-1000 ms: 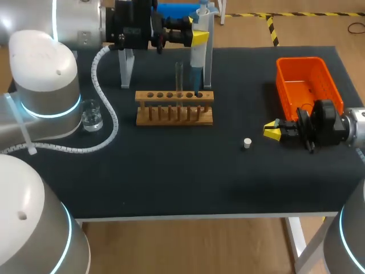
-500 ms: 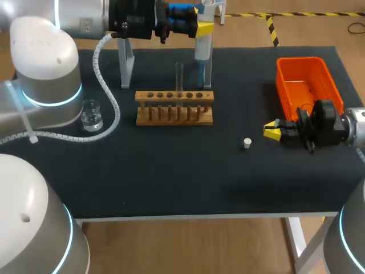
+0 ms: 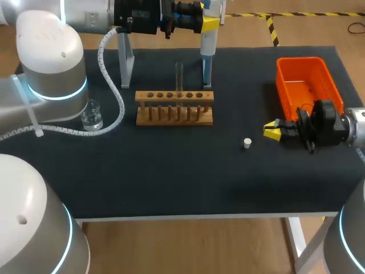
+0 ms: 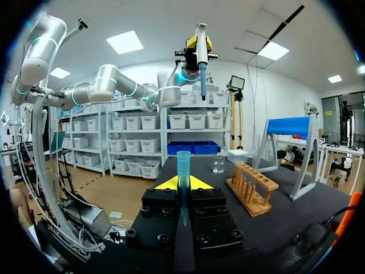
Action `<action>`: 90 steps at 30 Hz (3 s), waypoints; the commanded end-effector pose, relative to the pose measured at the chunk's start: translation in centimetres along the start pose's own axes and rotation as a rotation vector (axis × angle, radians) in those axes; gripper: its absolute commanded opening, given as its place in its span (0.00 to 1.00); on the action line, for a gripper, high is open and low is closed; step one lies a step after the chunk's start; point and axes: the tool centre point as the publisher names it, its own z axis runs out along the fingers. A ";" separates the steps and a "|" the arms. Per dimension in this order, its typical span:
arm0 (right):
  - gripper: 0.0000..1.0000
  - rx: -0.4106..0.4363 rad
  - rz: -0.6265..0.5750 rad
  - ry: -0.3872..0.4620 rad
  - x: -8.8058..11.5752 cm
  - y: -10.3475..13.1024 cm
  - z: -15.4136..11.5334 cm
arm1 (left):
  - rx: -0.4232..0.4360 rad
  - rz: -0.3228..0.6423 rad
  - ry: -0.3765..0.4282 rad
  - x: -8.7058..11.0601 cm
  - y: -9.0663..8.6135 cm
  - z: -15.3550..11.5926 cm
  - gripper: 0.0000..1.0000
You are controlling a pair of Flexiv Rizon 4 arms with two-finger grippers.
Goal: Invert the test tube, pick up the pipette, mount the tip to pipette, aspirate from beaker and dispense into the tube, eject the tip, return the pipette, and cap with the stopper.
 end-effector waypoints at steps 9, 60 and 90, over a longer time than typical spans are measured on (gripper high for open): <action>0.00 0.000 -0.001 -0.001 0.1 0.0 0.0 | -0.005 -0.003 0.001 -0.2 -0.1 0.0 0.00; 0.00 0.036 -0.067 0.065 -4.7 1.0 10.2 | -0.005 -0.003 0.001 -0.2 -0.1 0.0 0.00; 0.00 0.001 -0.068 0.097 -4.8 2.8 16.3 | -0.005 -0.003 0.001 -0.2 -0.1 0.0 0.00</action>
